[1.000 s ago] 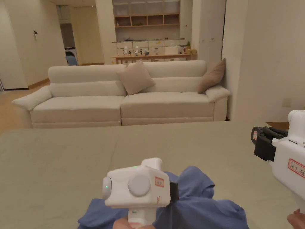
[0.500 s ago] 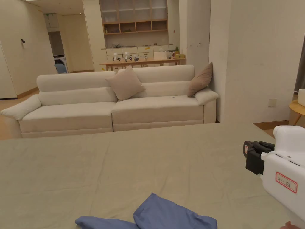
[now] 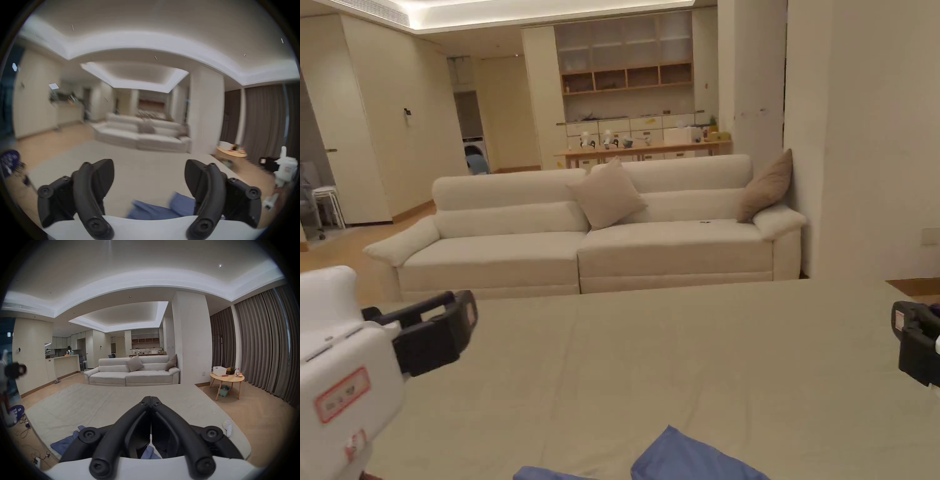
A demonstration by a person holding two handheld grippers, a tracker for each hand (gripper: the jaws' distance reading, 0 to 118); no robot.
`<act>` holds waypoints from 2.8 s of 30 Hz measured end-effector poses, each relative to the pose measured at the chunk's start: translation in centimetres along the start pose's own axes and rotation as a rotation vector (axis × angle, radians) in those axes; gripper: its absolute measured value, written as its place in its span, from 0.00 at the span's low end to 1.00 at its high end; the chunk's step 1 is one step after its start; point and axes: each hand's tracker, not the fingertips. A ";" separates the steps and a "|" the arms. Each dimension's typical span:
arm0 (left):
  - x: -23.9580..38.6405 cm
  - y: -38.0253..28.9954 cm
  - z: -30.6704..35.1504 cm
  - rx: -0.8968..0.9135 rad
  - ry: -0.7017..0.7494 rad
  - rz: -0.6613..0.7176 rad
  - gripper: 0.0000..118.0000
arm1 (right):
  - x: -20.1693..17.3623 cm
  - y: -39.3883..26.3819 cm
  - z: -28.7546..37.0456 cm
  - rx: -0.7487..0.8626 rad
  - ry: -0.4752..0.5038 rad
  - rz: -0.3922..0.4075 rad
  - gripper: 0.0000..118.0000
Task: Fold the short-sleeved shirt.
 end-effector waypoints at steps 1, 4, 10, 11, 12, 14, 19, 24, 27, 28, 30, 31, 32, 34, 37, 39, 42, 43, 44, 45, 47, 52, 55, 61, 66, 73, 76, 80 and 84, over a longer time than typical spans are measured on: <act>-0.7 0.3 0.9 0.024 0.035 -0.022 0.70 | 0.0 -0.1 -0.1 -0.002 0.003 0.004 0.01; -3.2 0.8 2.1 -0.027 0.142 0.010 0.00 | 0.0 -0.2 -0.5 -0.017 -0.001 0.000 0.01; -4.5 -1.9 -1.6 -0.192 0.088 0.022 0.00 | -0.3 -0.6 -2.1 -0.034 0.011 -0.046 0.01; -4.3 -2.5 -3.1 -0.244 0.070 0.014 0.00 | -0.4 -0.7 -2.6 -0.040 0.011 -0.049 0.01; -4.2 -3.3 -4.7 -0.294 0.010 0.025 0.00 | -0.4 -0.8 -3.0 -0.047 0.014 -0.049 0.01; -4.3 -5.6 -9.6 -0.422 -0.081 0.095 0.00 | -0.7 -1.3 -4.0 -0.063 0.012 -0.044 0.01; -4.6 -13.9 -23.4 -0.837 -0.196 0.225 0.00 | -0.9 -3.6 -7.5 -0.138 0.016 -0.045 0.01; -4.8 -23.6 -31.4 -1.212 -0.260 0.413 0.98 | -1.2 -7.3 -11.7 -0.241 0.018 -0.023 0.01; -3.6 -28.0 -33.0 -1.238 -0.165 0.254 0.98 | -1.1 -10.0 -13.9 -0.324 0.052 -0.058 0.01; -3.2 -29.5 -33.6 -1.244 -0.142 0.247 0.98 | -1.1 -10.9 -14.7 -0.350 0.061 -0.066 0.01; -2.1 -31.3 -33.4 -1.284 -0.149 0.284 0.98 | -1.2 -12.3 -15.9 -0.416 0.071 -0.056 0.01; -1.8 -32.2 -33.5 -1.297 -0.177 0.291 0.98 | -0.7 -13.3 -16.5 -0.430 0.086 -0.053 0.01; -0.6 -32.2 -32.8 -1.275 -0.174 0.190 0.98 | -0.6 -13.9 -17.0 -0.450 0.093 -0.050 0.01; 0.9 -31.5 -31.7 -1.229 -0.181 -0.009 0.91 | -0.5 -14.8 -17.7 -0.488 0.101 -0.044 0.01; 2.3 -30.3 -29.3 -1.103 -0.190 -0.185 0.17 | -0.1 -16.1 -18.7 -0.509 0.119 -0.035 0.01; 1.4 -30.6 -29.0 -1.139 -0.215 -0.033 0.15 | 0.4 -17.0 -19.7 -0.552 0.174 -0.082 0.01; -0.5 -30.2 -28.4 -1.115 -0.198 0.145 0.11 | 1.1 -18.6 -22.2 -0.611 0.303 -0.162 0.66; -1.2 -29.8 -28.0 -1.100 -0.198 0.222 0.10 | 1.0 -19.4 -23.4 -0.664 0.335 -0.145 1.00; -2.2 -29.4 -27.5 -1.078 -0.222 0.312 0.10 | 0.8 -20.4 -24.1 -0.702 0.353 -0.125 0.96; -2.7 -28.6 -26.9 -1.041 -0.246 0.368 0.10 | 1.2 -21.1 -24.5 -0.667 0.364 -0.110 0.97; -3.5 -27.5 -25.9 -1.008 -0.264 0.420 0.10 | 0.9 -22.5 -25.9 -0.751 0.385 -0.069 0.97; -3.1 -25.6 -23.7 -0.962 -0.244 0.306 0.10 | -0.1 -27.5 -28.0 -0.943 0.386 0.002 0.71; -2.9 -25.7 -23.0 -0.959 -0.235 0.319 0.10 | -1.6 -28.3 -26.5 -0.869 0.214 0.196 0.13; -2.1 -24.3 -20.9 -0.868 -0.172 0.243 0.10 | -1.1 -24.6 -21.7 -0.662 0.201 -0.005 0.02; -2.1 -16.5 -17.8 -0.635 -0.108 0.228 0.10 | -0.3 -12.2 -16.1 -0.294 0.158 -0.109 0.02; 0.0 -1.1 -18.8 -0.339 -0.014 0.209 0.09 | 0.9 6.7 -15.9 0.092 0.056 -0.122 0.02; 1.1 4.5 -21.6 -0.245 0.002 0.195 0.09 | 1.7 13.8 -18.8 0.129 0.061 -0.219 0.02; 2.2 10.2 -27.1 -0.219 -0.009 0.207 0.09 | 1.5 20.8 -23.7 0.119 0.017 -0.233 0.02; 3.9 13.6 -32.7 -0.204 0.030 0.137 0.09 | -0.6 25.3 -27.9 0.131 -0.069 -0.088 0.02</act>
